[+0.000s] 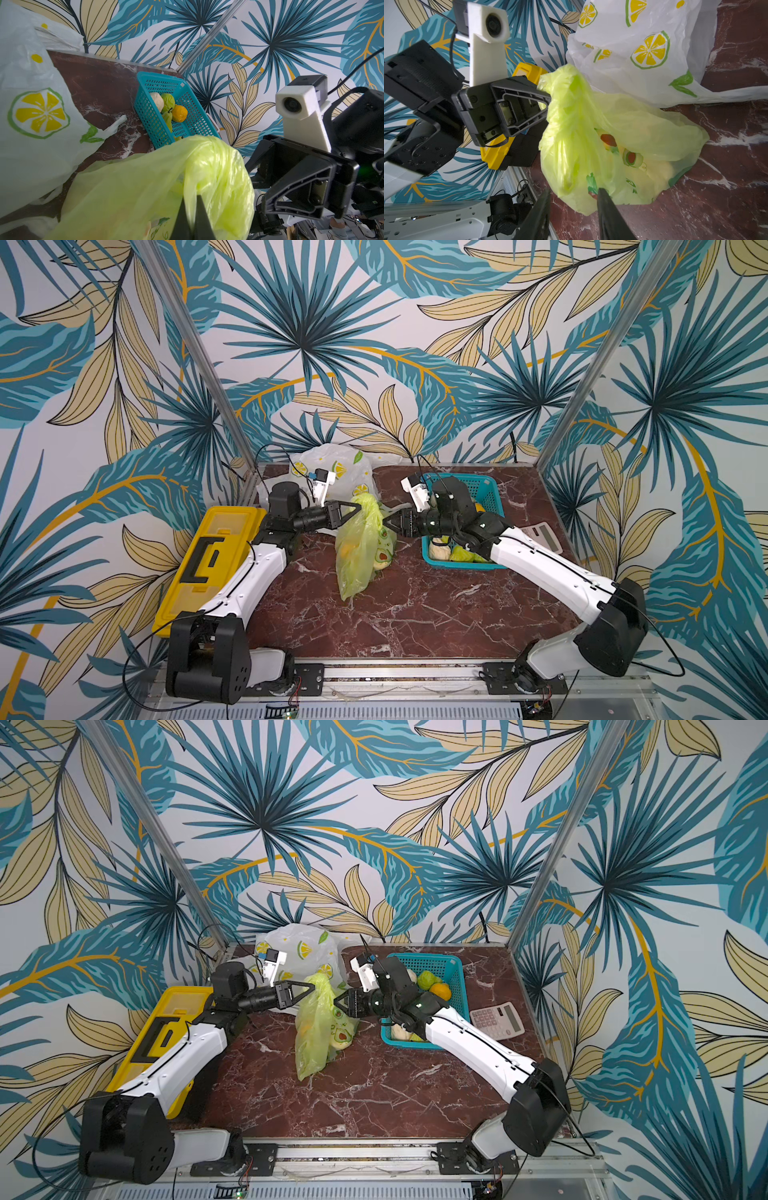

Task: Place the pears into plastic bags & tie knots
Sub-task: Tie the plastic bag at the center of the board.

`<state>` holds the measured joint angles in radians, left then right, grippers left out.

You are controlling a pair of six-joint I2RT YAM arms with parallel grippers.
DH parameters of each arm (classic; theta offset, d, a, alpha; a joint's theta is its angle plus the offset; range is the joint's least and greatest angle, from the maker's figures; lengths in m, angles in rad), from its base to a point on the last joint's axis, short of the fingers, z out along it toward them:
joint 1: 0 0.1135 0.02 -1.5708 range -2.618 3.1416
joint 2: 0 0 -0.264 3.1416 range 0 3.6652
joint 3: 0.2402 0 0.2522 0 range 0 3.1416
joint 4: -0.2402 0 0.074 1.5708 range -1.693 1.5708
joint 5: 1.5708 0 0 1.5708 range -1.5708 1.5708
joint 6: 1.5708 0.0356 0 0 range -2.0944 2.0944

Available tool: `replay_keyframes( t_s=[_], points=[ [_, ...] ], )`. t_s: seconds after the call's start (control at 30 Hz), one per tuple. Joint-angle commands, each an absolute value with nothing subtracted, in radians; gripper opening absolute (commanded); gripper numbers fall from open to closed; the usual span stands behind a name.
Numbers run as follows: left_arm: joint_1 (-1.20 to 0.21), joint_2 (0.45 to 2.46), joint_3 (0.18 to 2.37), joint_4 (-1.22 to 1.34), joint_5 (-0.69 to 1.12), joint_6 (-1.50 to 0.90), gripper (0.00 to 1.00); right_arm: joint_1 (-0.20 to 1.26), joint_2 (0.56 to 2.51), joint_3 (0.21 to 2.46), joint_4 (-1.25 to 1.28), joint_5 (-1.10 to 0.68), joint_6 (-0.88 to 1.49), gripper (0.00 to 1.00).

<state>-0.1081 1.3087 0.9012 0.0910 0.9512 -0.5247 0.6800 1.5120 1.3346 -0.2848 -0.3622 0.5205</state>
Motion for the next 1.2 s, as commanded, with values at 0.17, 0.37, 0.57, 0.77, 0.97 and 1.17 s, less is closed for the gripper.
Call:
replay_keyframes(
  t_s=[0.17,0.37,0.57,0.77,0.97,1.17],
  points=[
    [-0.125,1.299,0.930,0.115,0.944,-0.515,0.00,0.708,1.591,1.422,-0.383,-0.333,0.479,0.37],
    [-0.132,1.298,0.926,0.115,0.946,-0.514,0.00,0.720,1.623,1.447,-0.382,-0.308,0.498,0.37],
    [-0.128,1.272,0.931,0.115,0.950,-0.532,0.00,0.720,1.656,1.528,-0.546,-0.169,0.450,0.05],
    [-0.005,1.170,0.888,0.058,0.964,-0.550,0.00,0.720,1.610,1.600,-0.935,0.220,0.308,0.00],
    [0.065,1.186,0.819,-0.024,0.929,-0.490,0.00,0.671,1.584,1.436,-0.910,0.243,0.335,0.00],
    [0.096,1.216,0.746,-0.083,0.866,-0.482,0.00,0.624,1.624,1.357,-0.818,0.123,0.379,0.00]
  ],
)
